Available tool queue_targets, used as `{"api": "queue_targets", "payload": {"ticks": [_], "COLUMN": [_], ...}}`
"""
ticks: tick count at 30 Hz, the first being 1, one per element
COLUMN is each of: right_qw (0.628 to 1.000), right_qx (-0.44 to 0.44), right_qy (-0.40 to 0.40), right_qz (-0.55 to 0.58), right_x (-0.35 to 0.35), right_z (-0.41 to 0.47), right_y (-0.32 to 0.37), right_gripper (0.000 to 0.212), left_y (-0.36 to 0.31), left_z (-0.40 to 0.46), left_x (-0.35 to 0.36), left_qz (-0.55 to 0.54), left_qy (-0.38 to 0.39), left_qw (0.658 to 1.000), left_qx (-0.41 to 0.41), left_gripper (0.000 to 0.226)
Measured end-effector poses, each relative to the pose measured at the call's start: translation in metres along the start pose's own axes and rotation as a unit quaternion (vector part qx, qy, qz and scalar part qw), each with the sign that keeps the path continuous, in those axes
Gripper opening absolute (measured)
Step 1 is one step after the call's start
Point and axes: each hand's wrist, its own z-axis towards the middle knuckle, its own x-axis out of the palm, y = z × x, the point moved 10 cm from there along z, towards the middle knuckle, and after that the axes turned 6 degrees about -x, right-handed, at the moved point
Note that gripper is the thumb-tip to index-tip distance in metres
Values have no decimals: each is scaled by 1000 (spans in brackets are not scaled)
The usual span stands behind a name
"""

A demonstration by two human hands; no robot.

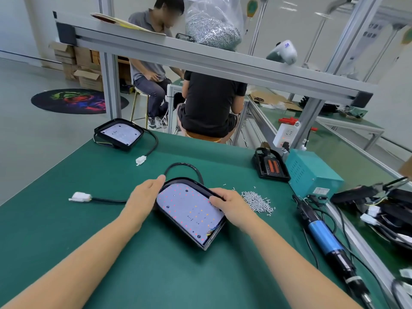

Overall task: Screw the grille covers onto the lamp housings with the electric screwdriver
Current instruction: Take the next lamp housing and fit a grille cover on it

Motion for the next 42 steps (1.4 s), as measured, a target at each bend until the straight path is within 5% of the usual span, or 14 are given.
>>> {"api": "queue_targets", "payload": {"ticks": [2, 4, 10, 16, 25, 36, 42], "right_qw": [998, 995, 957, 860, 835, 813, 769], "right_qx": [-31, -41, 21, 179, 226, 248, 165], "right_qy": [23, 20, -131, -101, -29, -50, -120], "right_qz": [-55, -91, -256, -468, -502, -524, -606], "right_x": [3, 0, -68, -133, -137, -154, -166], "right_z": [1, 2, 24, 41, 56, 66, 70], "right_y": [10, 14, 3, -42, -59, -74, -55], "right_gripper": [27, 24, 32, 59, 61, 60, 32], "left_y": [11, 11, -1, 7, 8, 14, 13], "left_z": [5, 10, 6, 7, 10, 17, 17], "left_x": [19, 22, 11, 9, 8, 9, 7], "left_qz": [-139, -189, -160, -145, -143, -207, -200], "left_qy": [56, 42, -78, -87, -107, -117, -126], "left_qw": [986, 979, 984, 985, 984, 971, 971], "left_qx": [-76, -66, 31, 37, 21, -25, -29], "left_gripper": [34, 23, 18, 20, 21, 24, 22]}}
